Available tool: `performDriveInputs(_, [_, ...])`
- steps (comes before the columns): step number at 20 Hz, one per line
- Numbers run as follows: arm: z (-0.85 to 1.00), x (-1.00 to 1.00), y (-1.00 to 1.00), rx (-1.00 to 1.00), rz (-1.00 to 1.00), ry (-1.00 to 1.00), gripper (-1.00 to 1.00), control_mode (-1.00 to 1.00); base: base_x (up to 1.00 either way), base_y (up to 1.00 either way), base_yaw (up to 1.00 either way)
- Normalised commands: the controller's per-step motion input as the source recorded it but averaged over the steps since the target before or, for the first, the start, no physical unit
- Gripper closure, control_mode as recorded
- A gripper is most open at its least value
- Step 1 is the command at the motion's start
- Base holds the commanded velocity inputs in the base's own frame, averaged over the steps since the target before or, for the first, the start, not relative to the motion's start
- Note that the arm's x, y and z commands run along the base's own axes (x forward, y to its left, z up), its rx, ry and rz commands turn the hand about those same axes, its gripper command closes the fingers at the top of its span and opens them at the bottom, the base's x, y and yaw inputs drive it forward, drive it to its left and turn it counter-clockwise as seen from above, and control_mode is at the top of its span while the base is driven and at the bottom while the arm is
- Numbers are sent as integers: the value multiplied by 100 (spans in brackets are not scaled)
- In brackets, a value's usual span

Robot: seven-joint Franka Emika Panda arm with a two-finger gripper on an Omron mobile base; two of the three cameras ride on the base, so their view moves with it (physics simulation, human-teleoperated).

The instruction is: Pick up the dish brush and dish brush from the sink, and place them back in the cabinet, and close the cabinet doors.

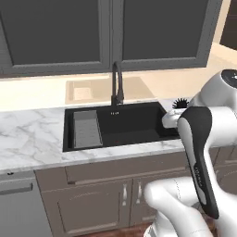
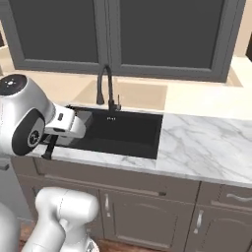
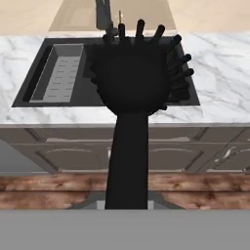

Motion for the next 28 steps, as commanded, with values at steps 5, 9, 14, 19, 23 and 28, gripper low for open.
performDriveInputs(5, [0,0,0,0,0,0,100,100,-71,44,0])
performDriveInputs(9, [0,0,0,0,0,0,100,100,-42,76,0])
performDriveInputs(14, [0,0,0,0,0,0,100,100,-24,85,0])
performDriveInputs(19, [0,0,0,0,0,0,100,100,-5,87,0])
performDriveInputs(23, [0,0,0,0,0,0,100,100,0,98,0])
performDriveInputs(28, [0,0,0,0,0,0,100,100,0,99,0])
